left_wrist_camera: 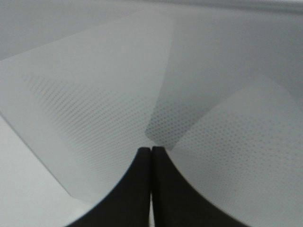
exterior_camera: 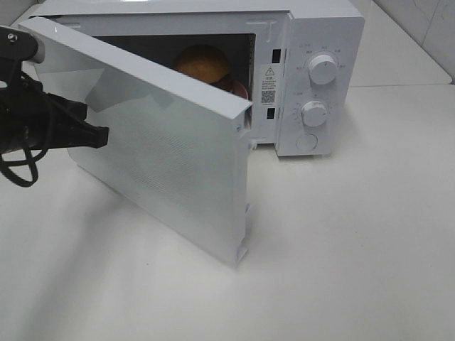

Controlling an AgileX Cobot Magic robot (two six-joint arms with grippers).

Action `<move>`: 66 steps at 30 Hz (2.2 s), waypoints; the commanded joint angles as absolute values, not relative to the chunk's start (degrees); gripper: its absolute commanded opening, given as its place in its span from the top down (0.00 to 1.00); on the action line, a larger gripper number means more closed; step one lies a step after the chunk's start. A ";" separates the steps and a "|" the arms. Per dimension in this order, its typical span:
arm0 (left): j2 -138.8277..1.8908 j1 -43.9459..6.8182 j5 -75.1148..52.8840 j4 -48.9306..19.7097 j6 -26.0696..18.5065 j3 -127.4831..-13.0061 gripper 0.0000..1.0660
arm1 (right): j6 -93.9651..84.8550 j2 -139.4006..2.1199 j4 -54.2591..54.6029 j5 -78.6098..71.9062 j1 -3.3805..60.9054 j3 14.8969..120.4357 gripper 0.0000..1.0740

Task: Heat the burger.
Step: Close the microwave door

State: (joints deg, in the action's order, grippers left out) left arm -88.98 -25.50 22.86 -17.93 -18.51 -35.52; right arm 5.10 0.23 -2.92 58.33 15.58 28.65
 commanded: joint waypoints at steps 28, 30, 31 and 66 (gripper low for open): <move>-105.94 -27.79 21.83 -16.62 -18.16 -62.22 1.00 | 4.47 1.78 -2.52 57.41 15.58 28.53 0.45; -106.57 -28.36 21.83 -16.62 -18.16 -63.08 1.00 | 4.47 1.78 -2.52 57.41 15.58 28.53 0.45; -107.89 -29.56 21.72 -16.56 -18.22 -64.74 1.00 | 4.47 1.78 -2.52 57.41 15.58 28.53 0.45; -112.76 -41.42 -9.80 -2.86 -18.74 -82.05 1.00 | 4.58 1.78 -2.52 57.41 15.58 28.53 0.45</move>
State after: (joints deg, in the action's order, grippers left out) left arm -114.13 -40.85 -7.33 -4.13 -18.39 -81.65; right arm 5.10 0.23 -2.92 58.27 15.58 28.65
